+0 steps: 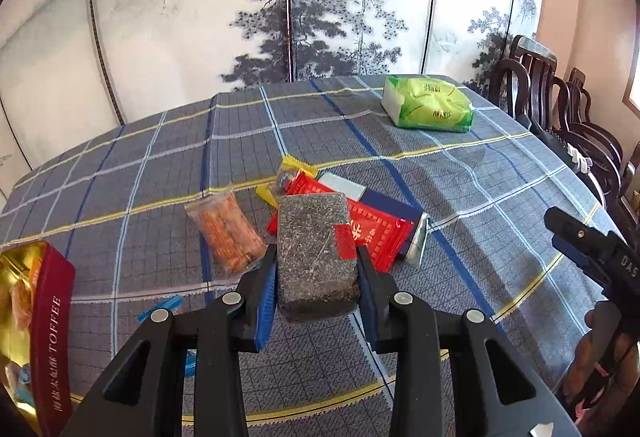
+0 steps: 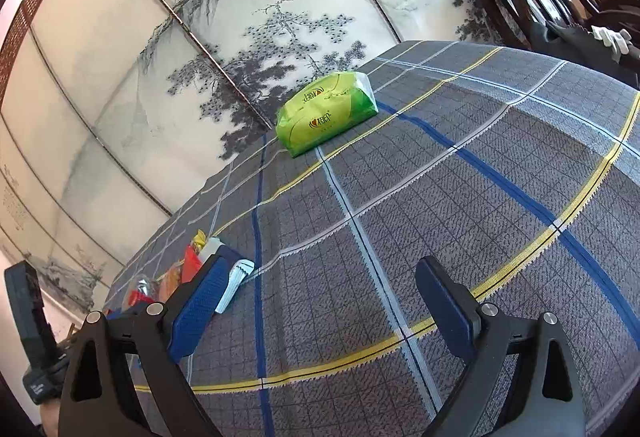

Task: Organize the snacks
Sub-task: 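Lift the dark cake with the left tool and lower it into the tin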

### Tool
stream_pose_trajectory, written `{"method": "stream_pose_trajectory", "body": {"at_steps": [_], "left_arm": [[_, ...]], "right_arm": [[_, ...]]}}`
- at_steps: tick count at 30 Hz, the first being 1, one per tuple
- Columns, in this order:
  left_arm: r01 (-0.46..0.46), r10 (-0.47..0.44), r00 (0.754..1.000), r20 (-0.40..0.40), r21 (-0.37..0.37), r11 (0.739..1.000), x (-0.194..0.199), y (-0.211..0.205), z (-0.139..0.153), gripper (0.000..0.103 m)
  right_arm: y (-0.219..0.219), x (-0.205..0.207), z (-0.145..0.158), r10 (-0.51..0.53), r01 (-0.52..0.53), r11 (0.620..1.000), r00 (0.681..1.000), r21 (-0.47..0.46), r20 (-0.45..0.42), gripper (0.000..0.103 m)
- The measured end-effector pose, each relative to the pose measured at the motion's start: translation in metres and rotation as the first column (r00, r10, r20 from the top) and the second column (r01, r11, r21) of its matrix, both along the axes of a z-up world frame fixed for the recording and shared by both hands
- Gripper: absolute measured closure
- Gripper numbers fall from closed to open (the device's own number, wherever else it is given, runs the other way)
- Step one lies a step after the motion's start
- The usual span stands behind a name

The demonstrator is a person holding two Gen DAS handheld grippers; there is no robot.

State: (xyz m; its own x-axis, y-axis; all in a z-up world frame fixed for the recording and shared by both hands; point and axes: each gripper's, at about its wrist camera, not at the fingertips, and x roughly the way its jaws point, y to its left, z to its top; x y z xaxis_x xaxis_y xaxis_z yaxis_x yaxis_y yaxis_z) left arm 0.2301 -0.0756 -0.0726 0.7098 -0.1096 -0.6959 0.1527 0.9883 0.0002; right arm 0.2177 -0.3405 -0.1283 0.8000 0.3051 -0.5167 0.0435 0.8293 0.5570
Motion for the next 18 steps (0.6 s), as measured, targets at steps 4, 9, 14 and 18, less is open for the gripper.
{"method": "stream_pose_trajectory", "body": {"at_steps": [4, 9, 14, 18], "left_arm": [[-0.009, 0.009, 0.999, 0.035, 0.002, 1.000, -0.006, 0.011, 0.022, 0.072], [-0.049, 0.048, 0.995, 0.082, 0.010, 0.999, -0.010, 0.042, 0.047, 0.072], [-0.109, 0.105, 0.987, 0.119, 0.027, 0.994, -0.013, 0.085, 0.065, 0.072], [-0.170, 0.163, 0.978, 0.134, 0.043, 0.985, -0.013, 0.124, 0.074, 0.072]], "right_arm": [[-0.001, 0.000, -0.002, -0.007, 0.007, 1.000, 1.000, -0.004, -0.010, 0.009], [-0.001, 0.001, -0.004, -0.015, 0.015, 1.000, 0.999, -0.015, -0.028, 0.009], [-0.001, 0.002, -0.004, -0.025, 0.024, 0.999, 0.999, -0.024, -0.040, 0.009], [-0.001, 0.003, -0.003, -0.030, 0.028, 0.999, 0.998, -0.031, -0.049, 0.009]]}}
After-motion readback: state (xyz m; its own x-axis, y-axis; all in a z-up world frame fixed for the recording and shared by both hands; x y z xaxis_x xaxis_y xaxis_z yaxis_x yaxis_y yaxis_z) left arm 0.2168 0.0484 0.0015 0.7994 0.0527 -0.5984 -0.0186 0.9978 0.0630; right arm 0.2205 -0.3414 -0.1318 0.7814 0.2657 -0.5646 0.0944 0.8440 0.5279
